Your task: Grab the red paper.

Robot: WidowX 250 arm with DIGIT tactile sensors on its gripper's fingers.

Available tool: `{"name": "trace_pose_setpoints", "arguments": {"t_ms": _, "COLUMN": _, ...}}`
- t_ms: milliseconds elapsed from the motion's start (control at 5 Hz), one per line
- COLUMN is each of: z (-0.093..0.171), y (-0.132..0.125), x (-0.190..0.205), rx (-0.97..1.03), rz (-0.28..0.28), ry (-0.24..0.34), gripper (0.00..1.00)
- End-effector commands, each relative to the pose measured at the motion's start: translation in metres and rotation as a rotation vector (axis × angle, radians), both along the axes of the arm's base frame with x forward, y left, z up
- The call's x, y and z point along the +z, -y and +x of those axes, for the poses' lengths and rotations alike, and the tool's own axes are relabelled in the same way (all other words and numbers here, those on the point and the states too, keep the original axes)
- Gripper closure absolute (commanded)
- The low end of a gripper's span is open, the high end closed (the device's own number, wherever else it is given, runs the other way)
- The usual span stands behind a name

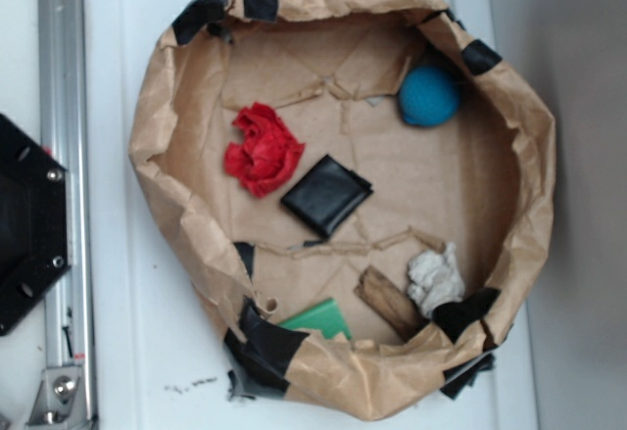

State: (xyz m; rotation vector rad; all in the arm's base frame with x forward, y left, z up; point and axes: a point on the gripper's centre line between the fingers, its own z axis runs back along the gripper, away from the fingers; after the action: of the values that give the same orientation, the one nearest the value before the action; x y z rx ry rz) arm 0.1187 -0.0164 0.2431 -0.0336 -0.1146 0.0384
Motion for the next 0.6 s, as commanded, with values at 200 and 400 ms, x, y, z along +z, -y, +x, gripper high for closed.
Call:
{"name": "trace_pose_setpoints", "arguments": {"t_ms": 200, "z": 0.05, "y": -0.01, "x": -0.038, "rx": -0.152, "rz": 0.005, "ry": -0.021, "gripper": 0.0}}
{"name": "trace_pose_setpoints", "arguments": {"t_ms": 400, "z": 0.101, "y": -0.021, "x": -0.05, "rx": -0.184, "rz": -0.015, "ry": 0.004, "gripper": 0.0}}
